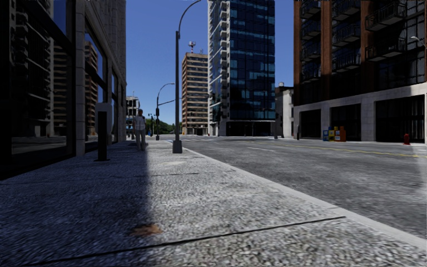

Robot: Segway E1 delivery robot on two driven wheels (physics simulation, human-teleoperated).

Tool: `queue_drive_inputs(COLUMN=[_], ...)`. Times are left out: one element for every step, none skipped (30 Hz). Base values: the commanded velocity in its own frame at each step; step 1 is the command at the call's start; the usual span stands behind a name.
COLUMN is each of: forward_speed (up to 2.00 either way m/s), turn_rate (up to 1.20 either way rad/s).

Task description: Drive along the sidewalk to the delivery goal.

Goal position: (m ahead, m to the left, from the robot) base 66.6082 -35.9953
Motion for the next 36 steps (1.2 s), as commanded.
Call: queue_drive_inputs(forward_speed=[1.93, 1.93, 1.93, 1.93, 1.93, 1.93, 1.93, 1.93, 1.93, 1.94, 1.95, 1.95, 1.95, 1.95, 1.95, 1.95, 1.95, 1.95, 1.95, 1.95, 1.95, 1.95, 1.93, 1.89, 1.89, 1.79, 1.64, 1.52, 1.47, 1.47, 1.46, 1.46, 1.46, 1.46, 1.50, 1.51], turn_rate=[0.73, 0.73, 0.73, 0.67, 0.67, 0.49, 0.37, 0.00, 0.00, 0.00, 0.00, 0.00, 0.00, 0.00, 0.00, 0.00, 0.00, 0.00, 0.00, 0.00, 0.00, 0.00, 0.00, 0.00, 0.00, 0.00, 0.00, -0.16, -0.42, -0.42, -0.48, -0.50, -0.50, -0.50, -0.51, -0.51])
